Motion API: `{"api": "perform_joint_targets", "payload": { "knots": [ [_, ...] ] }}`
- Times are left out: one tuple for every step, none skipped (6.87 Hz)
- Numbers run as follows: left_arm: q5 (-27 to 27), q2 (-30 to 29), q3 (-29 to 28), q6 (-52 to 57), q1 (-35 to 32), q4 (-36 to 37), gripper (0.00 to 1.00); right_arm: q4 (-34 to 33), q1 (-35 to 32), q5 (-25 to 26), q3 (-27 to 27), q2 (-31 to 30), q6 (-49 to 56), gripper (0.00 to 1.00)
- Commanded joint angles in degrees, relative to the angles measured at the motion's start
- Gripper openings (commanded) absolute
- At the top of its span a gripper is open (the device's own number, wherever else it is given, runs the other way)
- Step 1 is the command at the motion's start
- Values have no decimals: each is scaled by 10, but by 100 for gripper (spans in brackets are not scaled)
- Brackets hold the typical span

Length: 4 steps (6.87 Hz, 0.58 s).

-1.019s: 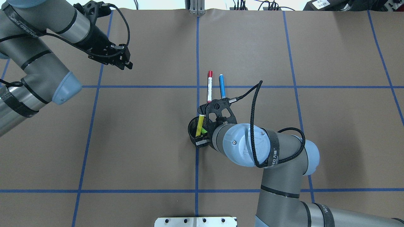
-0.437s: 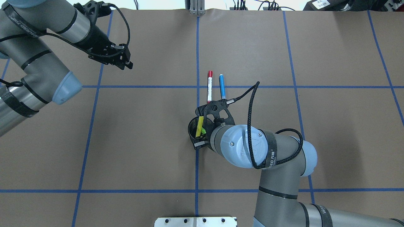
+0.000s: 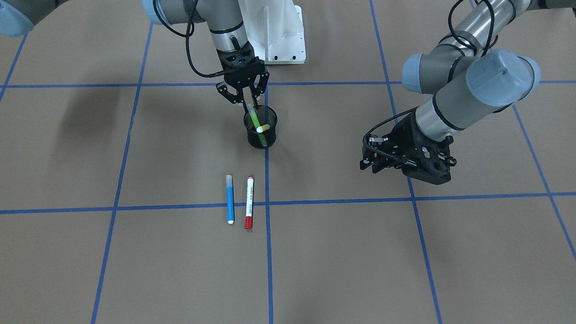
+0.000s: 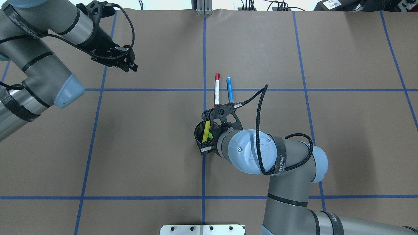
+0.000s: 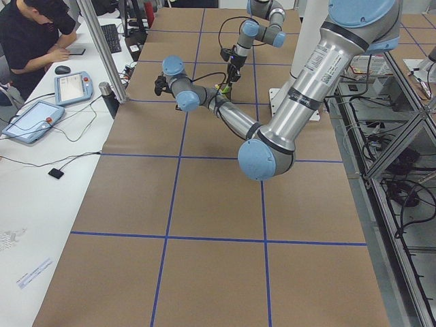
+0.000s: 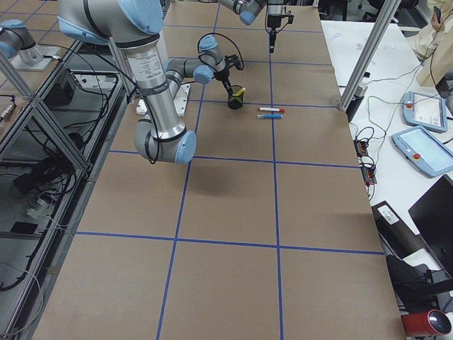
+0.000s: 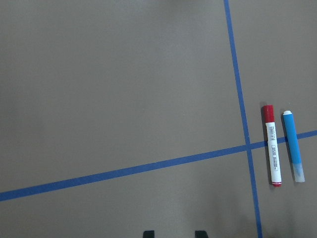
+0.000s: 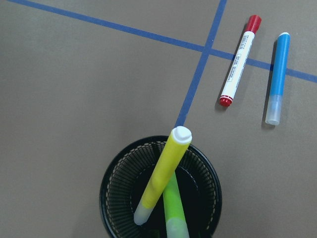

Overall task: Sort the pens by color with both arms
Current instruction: 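Lower the right gripper into the cup and grasp the green marker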

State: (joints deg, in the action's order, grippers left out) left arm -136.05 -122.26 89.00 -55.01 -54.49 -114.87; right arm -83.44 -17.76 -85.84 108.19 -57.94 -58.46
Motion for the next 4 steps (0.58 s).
{"api": "perform_joint_targets", "payload": {
  "knots": [
    [0,0,0,0,0,0,39,0,0,0,1,0,0,25],
    [0,0,1,0,0,0,39,3,0,-1,0,0,0,22],
    [0,0,1,0,0,0,39,17,0,-5,-1,-2,0,19],
    [0,0,1,0,0,0,39,17,0,-5,-1,-2,0,15]
  ]
}}
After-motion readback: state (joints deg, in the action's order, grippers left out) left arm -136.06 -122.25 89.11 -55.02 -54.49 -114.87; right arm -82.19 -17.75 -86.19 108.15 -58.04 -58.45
